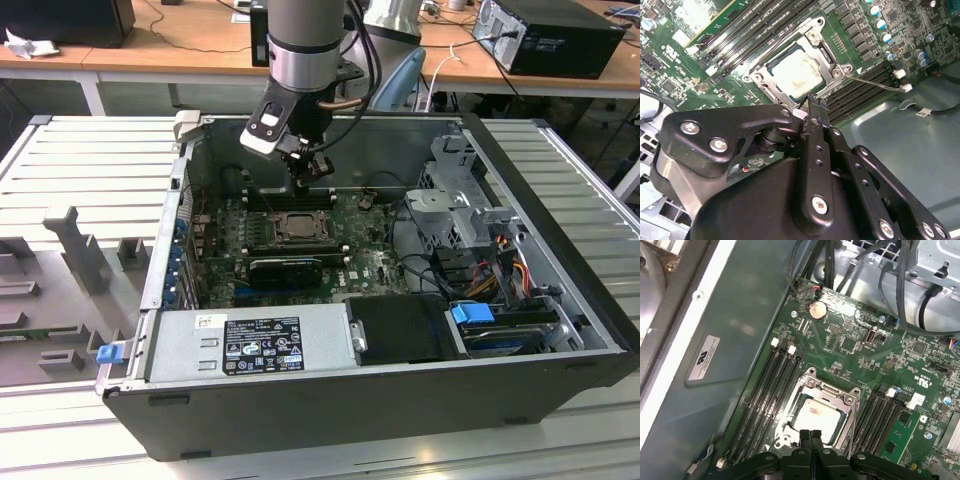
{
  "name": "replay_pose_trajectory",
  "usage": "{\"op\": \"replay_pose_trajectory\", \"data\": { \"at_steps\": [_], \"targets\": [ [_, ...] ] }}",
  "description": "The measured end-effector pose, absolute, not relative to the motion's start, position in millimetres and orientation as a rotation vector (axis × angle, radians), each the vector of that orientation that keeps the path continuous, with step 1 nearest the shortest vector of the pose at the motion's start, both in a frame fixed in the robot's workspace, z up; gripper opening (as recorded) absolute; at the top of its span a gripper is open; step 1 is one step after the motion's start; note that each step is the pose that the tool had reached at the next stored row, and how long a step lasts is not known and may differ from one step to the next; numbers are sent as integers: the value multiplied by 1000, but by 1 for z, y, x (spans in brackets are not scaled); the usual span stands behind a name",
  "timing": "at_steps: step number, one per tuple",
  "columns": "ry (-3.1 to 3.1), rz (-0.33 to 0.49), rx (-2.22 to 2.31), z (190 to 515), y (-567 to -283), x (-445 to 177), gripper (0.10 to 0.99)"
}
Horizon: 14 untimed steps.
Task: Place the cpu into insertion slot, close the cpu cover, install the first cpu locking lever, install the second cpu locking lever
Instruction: 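Install the first cpu locking lever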
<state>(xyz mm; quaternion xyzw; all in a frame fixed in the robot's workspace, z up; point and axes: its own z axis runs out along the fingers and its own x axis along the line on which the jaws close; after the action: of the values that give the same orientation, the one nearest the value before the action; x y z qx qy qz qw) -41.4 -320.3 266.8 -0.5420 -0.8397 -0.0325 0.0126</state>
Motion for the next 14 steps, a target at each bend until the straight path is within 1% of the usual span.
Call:
{"op": "replay_pose_trajectory", "data": {
  "at_steps": [14],
  "targets": [
    [-2694,-99,-1556,267,-320,-41,106]
  ]
}}
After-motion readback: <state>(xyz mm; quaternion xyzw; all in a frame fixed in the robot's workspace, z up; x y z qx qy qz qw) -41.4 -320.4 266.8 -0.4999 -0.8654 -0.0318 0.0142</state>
